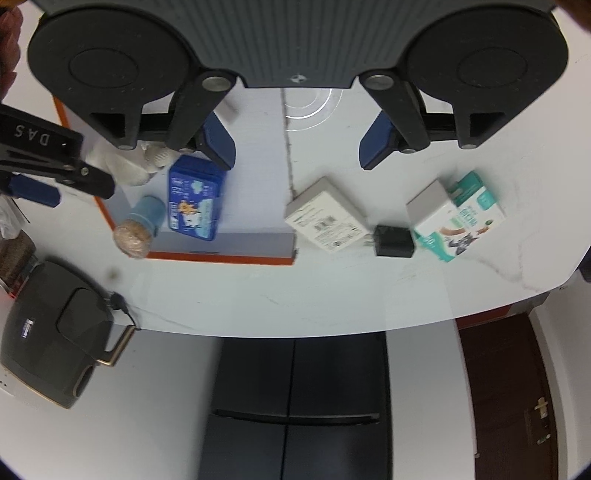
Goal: Organize rigid objects
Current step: 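Open the left gripper to drop its repeller while the right releases its repeller, then move both grippers toward the teal bandage box and white charger box, then grasp the teal bandage box with the left gripper while the right grasps the white charger box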
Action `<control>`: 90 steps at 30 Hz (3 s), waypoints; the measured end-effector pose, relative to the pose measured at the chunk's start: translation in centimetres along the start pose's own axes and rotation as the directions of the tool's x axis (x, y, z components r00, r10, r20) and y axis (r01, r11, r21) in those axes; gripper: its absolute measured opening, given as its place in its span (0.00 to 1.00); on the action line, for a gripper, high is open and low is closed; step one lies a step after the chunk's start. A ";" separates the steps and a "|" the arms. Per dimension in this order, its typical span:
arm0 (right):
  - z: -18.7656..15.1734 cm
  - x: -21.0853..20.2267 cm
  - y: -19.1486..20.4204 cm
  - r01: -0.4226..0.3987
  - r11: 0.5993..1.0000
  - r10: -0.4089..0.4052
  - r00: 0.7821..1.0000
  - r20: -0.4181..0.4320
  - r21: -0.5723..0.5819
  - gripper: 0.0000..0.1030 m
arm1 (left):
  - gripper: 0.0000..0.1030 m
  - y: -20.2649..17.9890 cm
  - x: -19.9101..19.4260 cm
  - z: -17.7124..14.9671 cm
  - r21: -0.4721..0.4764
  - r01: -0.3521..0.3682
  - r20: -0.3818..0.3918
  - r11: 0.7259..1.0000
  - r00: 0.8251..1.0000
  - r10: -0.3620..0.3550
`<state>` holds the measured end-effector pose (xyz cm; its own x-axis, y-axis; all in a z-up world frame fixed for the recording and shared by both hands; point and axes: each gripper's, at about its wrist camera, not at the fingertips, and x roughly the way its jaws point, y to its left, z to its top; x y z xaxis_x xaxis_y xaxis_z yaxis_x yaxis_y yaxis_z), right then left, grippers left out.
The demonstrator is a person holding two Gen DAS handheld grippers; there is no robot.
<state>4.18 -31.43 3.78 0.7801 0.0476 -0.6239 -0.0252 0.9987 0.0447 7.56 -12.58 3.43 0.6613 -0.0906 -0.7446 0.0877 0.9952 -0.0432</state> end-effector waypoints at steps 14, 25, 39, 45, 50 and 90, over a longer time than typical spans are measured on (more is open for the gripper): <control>0.6 -0.2 5.2 -0.106 0.993 0.107 0.994 0.002 -0.051 0.89 | 0.77 3.8 -0.9 -0.3 -0.050 -0.047 -0.001 0.998 0.999 0.047; 0.4 0.1 9.3 -0.170 0.980 0.169 0.985 -0.016 -0.099 0.89 | 0.79 7.3 -2.1 -0.7 -0.107 -0.088 0.007 0.990 0.996 0.089; 0.2 0.7 12.4 -0.199 0.973 0.197 0.980 -0.031 -0.119 0.89 | 0.82 10.6 -2.5 -0.8 -0.150 -0.125 0.004 0.981 0.992 0.127; 0.1 1.1 13.2 -0.200 0.972 0.197 0.980 -0.036 -0.123 0.89 | 0.82 11.6 -2.2 -0.7 -0.152 -0.126 -0.001 0.980 0.992 0.128; 0.0 1.6 13.9 -0.199 0.972 0.196 0.980 -0.041 -0.124 0.89 | 0.83 12.3 -1.8 -0.6 -0.153 -0.124 -0.008 0.980 0.992 0.124; -0.1 6.1 16.2 -0.156 0.984 0.147 0.984 -0.100 -0.086 0.89 | 0.96 19.8 8.8 3.9 0.136 -0.023 -0.068 0.990 0.997 0.032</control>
<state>8.50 -14.95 0.63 0.7011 0.1958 -0.6857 -0.2000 0.9770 0.0746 18.07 6.21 -1.38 0.6113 -0.0556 -0.7895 0.1729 0.9828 0.0647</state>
